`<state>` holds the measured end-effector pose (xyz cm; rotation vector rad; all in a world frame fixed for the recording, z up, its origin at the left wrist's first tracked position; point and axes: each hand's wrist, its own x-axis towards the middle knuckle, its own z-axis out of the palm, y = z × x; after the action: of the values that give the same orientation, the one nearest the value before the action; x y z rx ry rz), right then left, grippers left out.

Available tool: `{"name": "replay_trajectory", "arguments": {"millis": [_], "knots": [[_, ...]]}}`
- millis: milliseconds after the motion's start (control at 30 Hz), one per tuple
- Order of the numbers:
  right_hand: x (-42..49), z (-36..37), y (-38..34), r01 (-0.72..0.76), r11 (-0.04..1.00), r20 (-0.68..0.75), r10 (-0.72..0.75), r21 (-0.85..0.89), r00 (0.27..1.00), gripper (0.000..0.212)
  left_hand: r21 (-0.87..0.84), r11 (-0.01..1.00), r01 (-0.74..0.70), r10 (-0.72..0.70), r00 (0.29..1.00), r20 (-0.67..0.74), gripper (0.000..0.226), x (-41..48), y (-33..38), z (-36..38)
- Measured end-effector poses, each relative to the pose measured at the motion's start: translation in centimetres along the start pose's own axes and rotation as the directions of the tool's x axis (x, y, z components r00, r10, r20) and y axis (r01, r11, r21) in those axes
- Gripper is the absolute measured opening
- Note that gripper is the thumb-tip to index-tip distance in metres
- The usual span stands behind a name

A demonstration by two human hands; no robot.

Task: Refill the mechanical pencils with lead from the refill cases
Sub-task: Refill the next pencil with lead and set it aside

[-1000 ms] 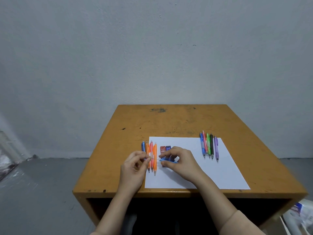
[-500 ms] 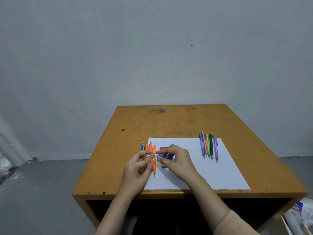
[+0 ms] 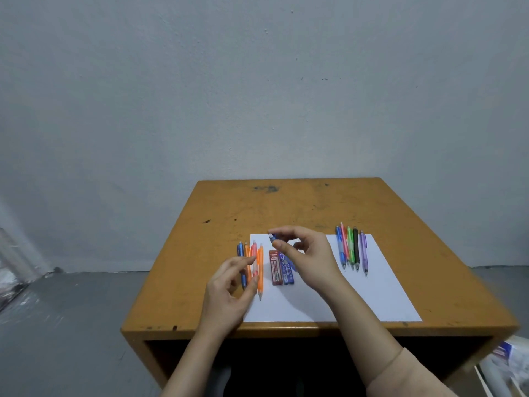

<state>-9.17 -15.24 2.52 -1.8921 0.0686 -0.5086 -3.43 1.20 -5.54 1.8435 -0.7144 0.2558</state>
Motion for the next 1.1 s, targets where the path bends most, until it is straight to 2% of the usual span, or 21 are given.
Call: {"name": "replay_trajectory", "arguments": {"millis": [100, 233, 600, 767, 867, 1000, 1100], "knots": [[-0.3, 0.0, -0.4, -0.026, 0.974, 0.000, 0.027, 0.223, 1.000, 0.027, 0.001, 1.000, 0.003, -0.003, 1.000, 0.004, 0.039, 0.0, 0.2, 0.0], [-0.6, 0.4, 0.0, -0.044, 0.909, -0.046, 0.069, 0.413, 0.997, 0.022, 0.005, 1.000, -0.007, 0.007, 1.000, -0.010, 0.038, 0.0, 0.6, -0.1], [-1.2, 1.4, 1.5, -0.165, 0.745, -0.057, 0.263, 0.647, 0.963, 0.023, 0.019, 0.998, -0.061, 0.062, 0.995, -0.082, 0.033, -0.3, 0.1, 0.2], [-0.9, 0.8, 2.4, -0.178, 0.809, -0.054, 0.250, 0.560, 0.967, 0.025, 0.008, 0.999, -0.047, 0.048, 0.994, -0.102, 0.032, -0.3, 0.0, 0.1], [-0.7, -0.2, 2.9, -0.136, 0.849, -0.113, 0.223, 0.511, 0.968, 0.028, 0.003, 0.999, -0.045, 0.045, 0.992, -0.117, 0.033, -0.3, 0.1, 0.1], [0.1, -1.7, 4.6, -0.147, 0.951, -0.296, 0.228, 0.273, 0.928, 0.027, -0.024, 1.000, -0.018, 0.015, 0.991, -0.130, 0.033, -0.3, -0.1, 0.2], [0.6, -2.5, 6.4, -0.211, 0.973, -0.365, 0.231, 0.092, 0.902, 0.023, -0.034, 0.999, 0.002, -0.007, 0.992, -0.128, 0.033, -0.4, 0.2, 0.2]]}}
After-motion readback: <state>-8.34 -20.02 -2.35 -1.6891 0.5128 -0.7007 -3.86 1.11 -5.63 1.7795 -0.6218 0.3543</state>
